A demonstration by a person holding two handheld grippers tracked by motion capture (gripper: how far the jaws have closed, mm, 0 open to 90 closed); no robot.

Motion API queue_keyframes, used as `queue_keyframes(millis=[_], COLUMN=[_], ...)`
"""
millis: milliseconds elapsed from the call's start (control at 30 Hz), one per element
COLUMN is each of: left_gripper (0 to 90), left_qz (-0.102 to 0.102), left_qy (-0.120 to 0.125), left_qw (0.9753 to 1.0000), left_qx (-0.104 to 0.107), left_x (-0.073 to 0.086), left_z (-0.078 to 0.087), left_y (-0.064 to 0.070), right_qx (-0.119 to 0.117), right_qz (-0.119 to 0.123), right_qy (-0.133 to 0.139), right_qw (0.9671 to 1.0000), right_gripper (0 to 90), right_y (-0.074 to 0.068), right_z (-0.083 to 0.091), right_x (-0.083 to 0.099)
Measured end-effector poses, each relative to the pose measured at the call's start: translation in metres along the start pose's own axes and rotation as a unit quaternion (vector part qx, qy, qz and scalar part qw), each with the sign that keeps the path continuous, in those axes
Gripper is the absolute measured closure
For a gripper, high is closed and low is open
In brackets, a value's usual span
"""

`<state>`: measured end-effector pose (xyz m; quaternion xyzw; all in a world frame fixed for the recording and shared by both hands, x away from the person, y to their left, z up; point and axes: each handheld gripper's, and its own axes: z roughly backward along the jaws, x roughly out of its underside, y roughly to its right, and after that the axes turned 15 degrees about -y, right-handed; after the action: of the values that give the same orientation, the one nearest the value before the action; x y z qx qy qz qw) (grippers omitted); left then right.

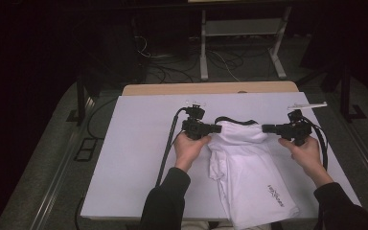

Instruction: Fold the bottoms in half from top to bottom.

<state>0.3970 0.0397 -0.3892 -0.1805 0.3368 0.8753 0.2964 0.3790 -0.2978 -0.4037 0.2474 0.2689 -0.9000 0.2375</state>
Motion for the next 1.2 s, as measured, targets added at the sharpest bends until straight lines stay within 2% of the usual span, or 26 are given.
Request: queue_keyframes(millis=[167,433,833,1000,1200], left_gripper=[87.3,87.2,87.2,87.2,87.2], left_qz=[-0.007,-0.014,-0.029,-0.03,-0.031], left_qy=[-0.007,-0.015,-0.023,-0.025,-0.027], left_qw=[0.9999,0.9998,0.9992,0.9987,0.9984], left_qx=[-0.005,-0.001,0.016,0.031,0.039], left_x=[0.004,0.009,0.023,0.031,0.037], left_z=[0.001,0.0,-0.003,-0.005,-0.003], left_y=[0.003,0.011,0.022,0.024,0.028], right_qx=[-0.009,-0.018,-0.027,-0.032,-0.041], right_qz=[0.002,-0.001,0.004,0.007,0.01], right_qy=[-0.001,-0.004,-0.014,-0.022,-0.032], right_qw=[1.0,0.9998,0.9995,0.9992,0.9986], right_gripper=[88.2,88.2,88.2,88.1,88.2], right_y=[-0.002,-0.003,-0.006,-0.007,-0.009], right_z=[0.002,0.003,0.011,0.013,0.014], right_x=[0.005,0.015,0.027,0.033,0.041])
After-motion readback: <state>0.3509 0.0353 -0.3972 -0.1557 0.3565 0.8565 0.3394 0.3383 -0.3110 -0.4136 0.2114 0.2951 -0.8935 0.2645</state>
